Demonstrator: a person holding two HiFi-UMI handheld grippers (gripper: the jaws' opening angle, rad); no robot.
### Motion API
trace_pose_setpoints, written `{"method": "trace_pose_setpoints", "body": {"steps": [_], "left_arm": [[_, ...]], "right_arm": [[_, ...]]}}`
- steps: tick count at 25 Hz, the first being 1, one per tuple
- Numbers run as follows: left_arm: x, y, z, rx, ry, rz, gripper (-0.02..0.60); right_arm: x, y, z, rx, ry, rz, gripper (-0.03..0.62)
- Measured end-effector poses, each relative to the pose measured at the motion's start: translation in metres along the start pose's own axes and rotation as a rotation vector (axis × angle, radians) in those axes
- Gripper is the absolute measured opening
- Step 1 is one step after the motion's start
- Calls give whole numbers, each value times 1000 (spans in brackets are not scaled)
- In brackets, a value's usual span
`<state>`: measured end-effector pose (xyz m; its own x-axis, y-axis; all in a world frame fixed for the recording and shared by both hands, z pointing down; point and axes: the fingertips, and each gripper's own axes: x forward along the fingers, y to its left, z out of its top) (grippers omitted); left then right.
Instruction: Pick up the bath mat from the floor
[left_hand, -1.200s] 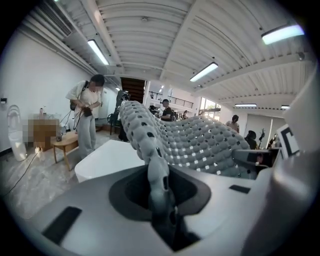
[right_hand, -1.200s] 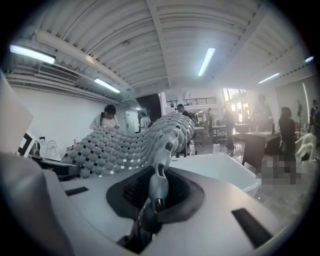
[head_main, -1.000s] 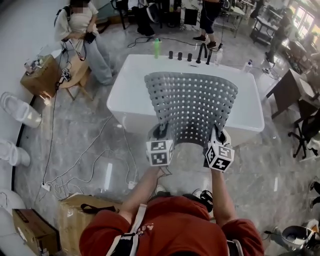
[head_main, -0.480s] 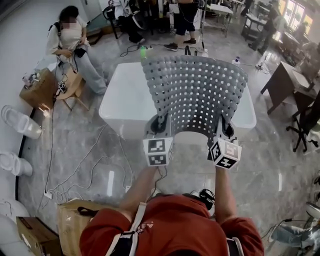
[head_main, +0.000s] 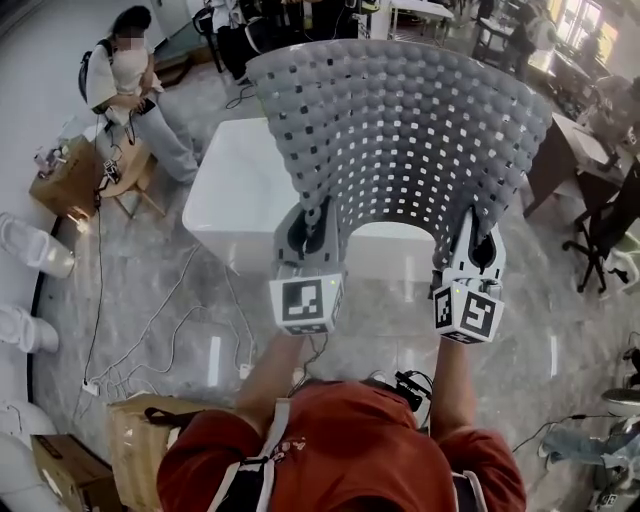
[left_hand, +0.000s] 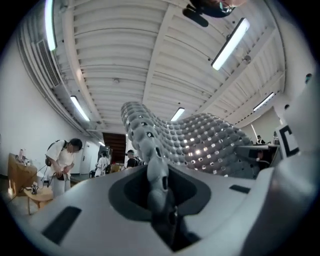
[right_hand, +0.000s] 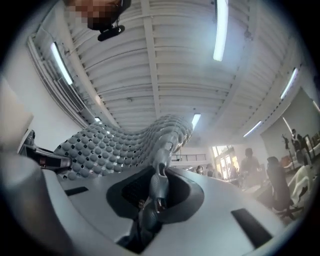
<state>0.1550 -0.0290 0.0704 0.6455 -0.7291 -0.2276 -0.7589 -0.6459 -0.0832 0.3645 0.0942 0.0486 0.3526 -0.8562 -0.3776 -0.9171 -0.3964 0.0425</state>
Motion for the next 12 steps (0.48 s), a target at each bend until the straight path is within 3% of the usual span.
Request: {"method": "trace_pose_setpoints", "body": {"steps": [6,12], "left_arm": [[-11,-1,46,53,-180,79,80],[-13,-3,42,70,-177,76,80]], "right_arm": [[-13,-3,40,-82,-177,-5,51],[-15,-6,33,-76,-178,-9,51]]}}
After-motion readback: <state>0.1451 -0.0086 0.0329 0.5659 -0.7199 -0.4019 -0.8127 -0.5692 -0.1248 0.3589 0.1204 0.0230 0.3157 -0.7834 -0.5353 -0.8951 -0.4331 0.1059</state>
